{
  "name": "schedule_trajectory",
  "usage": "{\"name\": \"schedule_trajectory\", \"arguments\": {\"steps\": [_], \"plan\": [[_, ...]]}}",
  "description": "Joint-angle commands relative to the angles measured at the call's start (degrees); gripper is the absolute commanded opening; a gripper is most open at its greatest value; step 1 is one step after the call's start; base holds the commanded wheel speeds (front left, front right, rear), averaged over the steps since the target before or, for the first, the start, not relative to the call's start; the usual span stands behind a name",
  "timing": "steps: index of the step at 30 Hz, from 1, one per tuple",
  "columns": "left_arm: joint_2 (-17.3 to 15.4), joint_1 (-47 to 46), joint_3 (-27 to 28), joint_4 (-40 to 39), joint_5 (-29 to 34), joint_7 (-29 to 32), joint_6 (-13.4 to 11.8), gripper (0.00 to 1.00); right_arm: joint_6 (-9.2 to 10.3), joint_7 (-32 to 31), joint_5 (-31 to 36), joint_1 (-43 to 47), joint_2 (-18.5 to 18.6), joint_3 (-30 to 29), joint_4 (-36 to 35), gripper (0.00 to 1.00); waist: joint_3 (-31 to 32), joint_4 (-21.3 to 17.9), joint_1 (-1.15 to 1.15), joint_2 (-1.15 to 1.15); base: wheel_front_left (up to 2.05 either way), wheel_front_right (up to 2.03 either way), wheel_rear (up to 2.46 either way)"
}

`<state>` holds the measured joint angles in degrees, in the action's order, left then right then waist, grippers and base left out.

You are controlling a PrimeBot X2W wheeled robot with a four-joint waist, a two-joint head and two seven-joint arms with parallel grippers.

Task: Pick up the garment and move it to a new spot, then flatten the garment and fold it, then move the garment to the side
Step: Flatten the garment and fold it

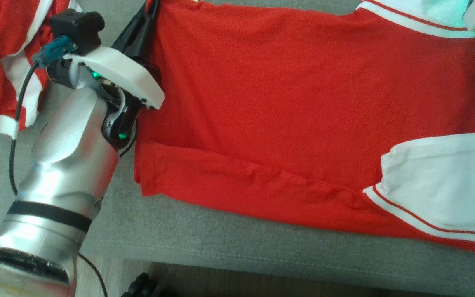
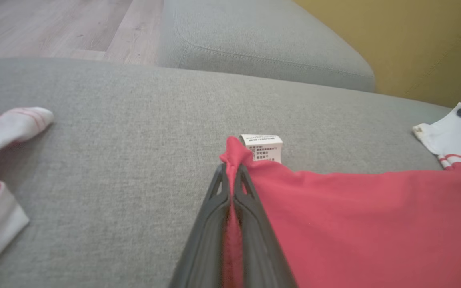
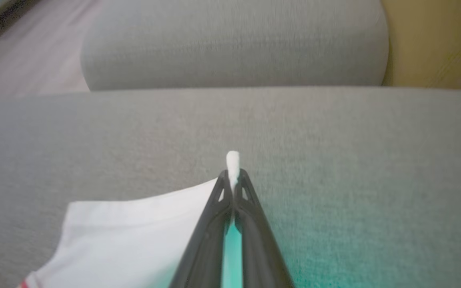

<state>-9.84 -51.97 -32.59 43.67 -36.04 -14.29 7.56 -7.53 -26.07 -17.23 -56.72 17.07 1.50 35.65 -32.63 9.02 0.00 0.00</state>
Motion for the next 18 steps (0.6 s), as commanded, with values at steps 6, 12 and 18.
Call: {"name": "schedule_trajectory", "arguments": {"steps": [6, 12, 18], "plan": [[-3.2, 0.4, 3.4, -3.4, 1.0, -0.7, -0.1, 0.0, 0.04, 7.1, -2.9, 3.2, 1.4, 0.8, -8.5, 0.0, 2.6, -0.9, 0.0, 0.0, 0.0, 0.0, 0.0], [-5.0, 4.0, 5.1, -5.7, 2.1, -0.7, -0.6, 0.0, 0.04, 9.6, -6.1, 10.4, 2.6, 2.1, -17.2, 0.0, 5.3, -2.7, 0.0, 0.0, 0.0, 0.0, 0.0], [-6.7, 7.7, 6.1, -8.8, 2.8, -0.7, -1.1, 0.0, 0.04, 10.4, -9.0, 18.6, 2.2, 2.7, -24.2, 0.0, 6.9, -4.0, 0.0, 0.0, 0.0, 0.0, 0.0]]}}
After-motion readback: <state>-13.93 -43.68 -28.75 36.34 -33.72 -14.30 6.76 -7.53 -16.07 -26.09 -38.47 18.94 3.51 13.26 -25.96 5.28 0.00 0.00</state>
